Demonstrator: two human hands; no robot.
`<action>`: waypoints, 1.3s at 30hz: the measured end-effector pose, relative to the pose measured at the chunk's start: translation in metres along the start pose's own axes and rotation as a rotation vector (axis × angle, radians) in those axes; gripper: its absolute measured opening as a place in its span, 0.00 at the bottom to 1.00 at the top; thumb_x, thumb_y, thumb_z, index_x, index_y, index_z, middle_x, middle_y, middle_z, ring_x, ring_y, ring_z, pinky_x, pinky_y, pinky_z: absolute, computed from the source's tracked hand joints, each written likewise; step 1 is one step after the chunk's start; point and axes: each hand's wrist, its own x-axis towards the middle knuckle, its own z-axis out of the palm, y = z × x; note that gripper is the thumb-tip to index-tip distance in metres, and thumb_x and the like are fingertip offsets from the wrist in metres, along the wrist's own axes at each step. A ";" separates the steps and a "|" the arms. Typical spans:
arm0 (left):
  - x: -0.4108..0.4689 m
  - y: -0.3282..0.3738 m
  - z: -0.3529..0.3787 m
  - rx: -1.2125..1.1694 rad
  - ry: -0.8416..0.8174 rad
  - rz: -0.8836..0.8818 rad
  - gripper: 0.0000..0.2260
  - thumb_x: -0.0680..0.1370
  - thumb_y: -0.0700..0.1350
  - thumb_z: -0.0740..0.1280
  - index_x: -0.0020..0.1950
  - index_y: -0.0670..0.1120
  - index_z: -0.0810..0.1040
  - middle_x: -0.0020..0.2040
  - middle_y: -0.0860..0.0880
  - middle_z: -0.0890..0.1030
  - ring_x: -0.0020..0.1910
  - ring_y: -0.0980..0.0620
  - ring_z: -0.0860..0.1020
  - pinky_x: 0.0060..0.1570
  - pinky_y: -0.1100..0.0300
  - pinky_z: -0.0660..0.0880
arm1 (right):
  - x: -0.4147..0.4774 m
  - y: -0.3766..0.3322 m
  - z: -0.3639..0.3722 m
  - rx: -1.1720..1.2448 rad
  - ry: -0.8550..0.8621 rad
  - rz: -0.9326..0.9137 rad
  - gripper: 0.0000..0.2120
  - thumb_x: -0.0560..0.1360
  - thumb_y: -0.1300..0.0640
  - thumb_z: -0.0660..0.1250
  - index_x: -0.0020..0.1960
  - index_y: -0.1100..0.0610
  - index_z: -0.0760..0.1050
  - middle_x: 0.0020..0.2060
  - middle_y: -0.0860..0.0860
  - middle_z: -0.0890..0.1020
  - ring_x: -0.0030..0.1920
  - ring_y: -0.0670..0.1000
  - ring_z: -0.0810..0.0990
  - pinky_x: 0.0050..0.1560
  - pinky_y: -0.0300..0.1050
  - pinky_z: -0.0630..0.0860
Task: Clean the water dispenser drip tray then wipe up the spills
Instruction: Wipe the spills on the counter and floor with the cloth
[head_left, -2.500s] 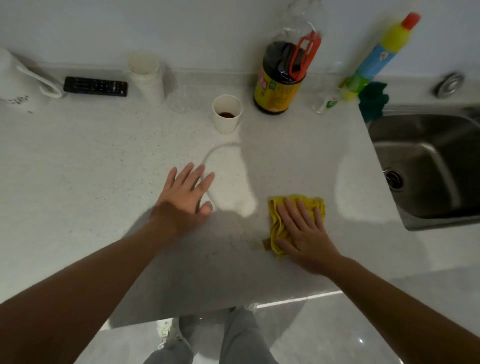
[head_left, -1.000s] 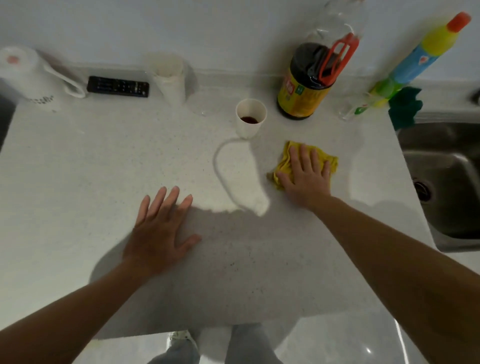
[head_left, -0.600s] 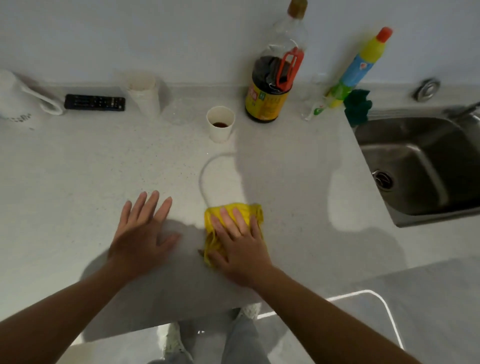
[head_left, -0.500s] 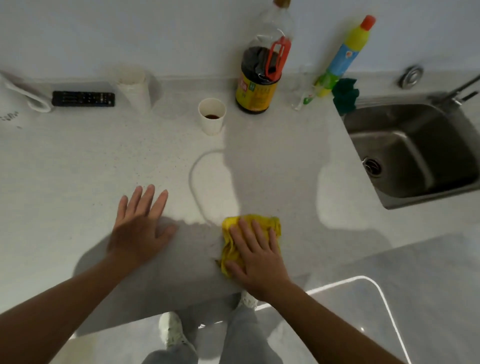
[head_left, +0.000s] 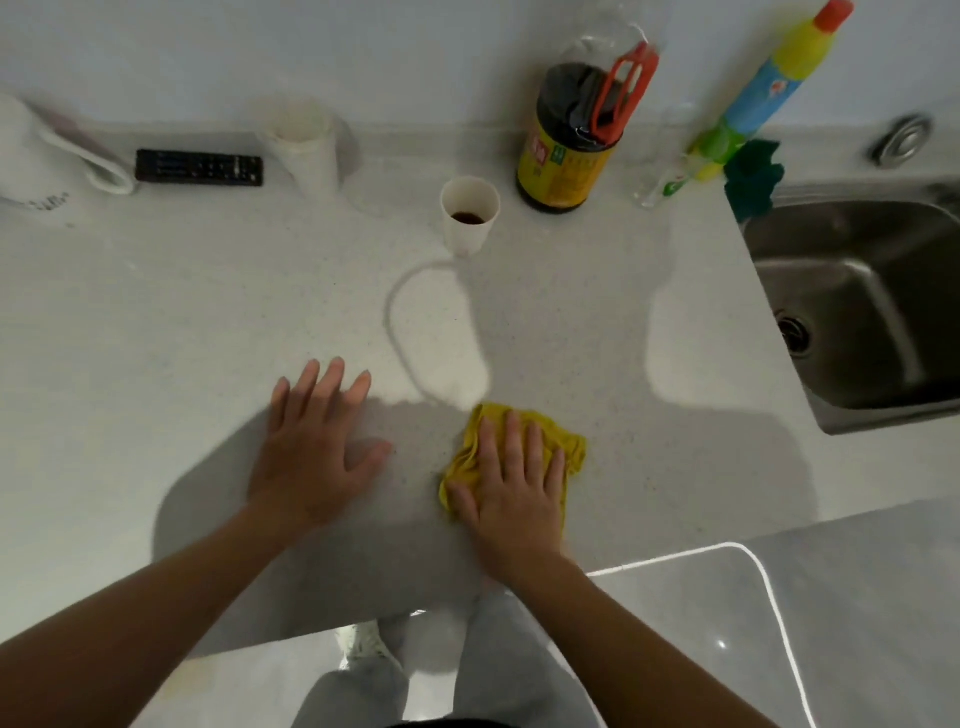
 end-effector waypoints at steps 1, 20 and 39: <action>0.001 -0.001 0.001 0.006 -0.003 -0.002 0.37 0.76 0.67 0.61 0.82 0.50 0.64 0.82 0.42 0.63 0.83 0.38 0.57 0.80 0.37 0.52 | 0.017 0.007 -0.005 -0.008 -0.013 -0.018 0.38 0.80 0.32 0.48 0.84 0.52 0.53 0.83 0.57 0.55 0.83 0.63 0.52 0.79 0.67 0.43; 0.003 -0.002 -0.003 0.011 -0.024 0.008 0.31 0.82 0.61 0.55 0.82 0.48 0.65 0.82 0.40 0.65 0.81 0.35 0.61 0.79 0.36 0.55 | 0.077 0.003 -0.015 0.032 0.031 -0.357 0.36 0.80 0.34 0.53 0.84 0.48 0.54 0.84 0.53 0.56 0.83 0.60 0.50 0.79 0.68 0.49; 0.006 -0.003 -0.002 0.023 -0.062 0.000 0.31 0.81 0.60 0.58 0.82 0.49 0.64 0.82 0.38 0.64 0.82 0.35 0.59 0.80 0.37 0.53 | 0.208 0.134 -0.066 -0.007 0.014 0.105 0.43 0.74 0.27 0.38 0.84 0.46 0.44 0.85 0.51 0.47 0.83 0.59 0.44 0.79 0.68 0.41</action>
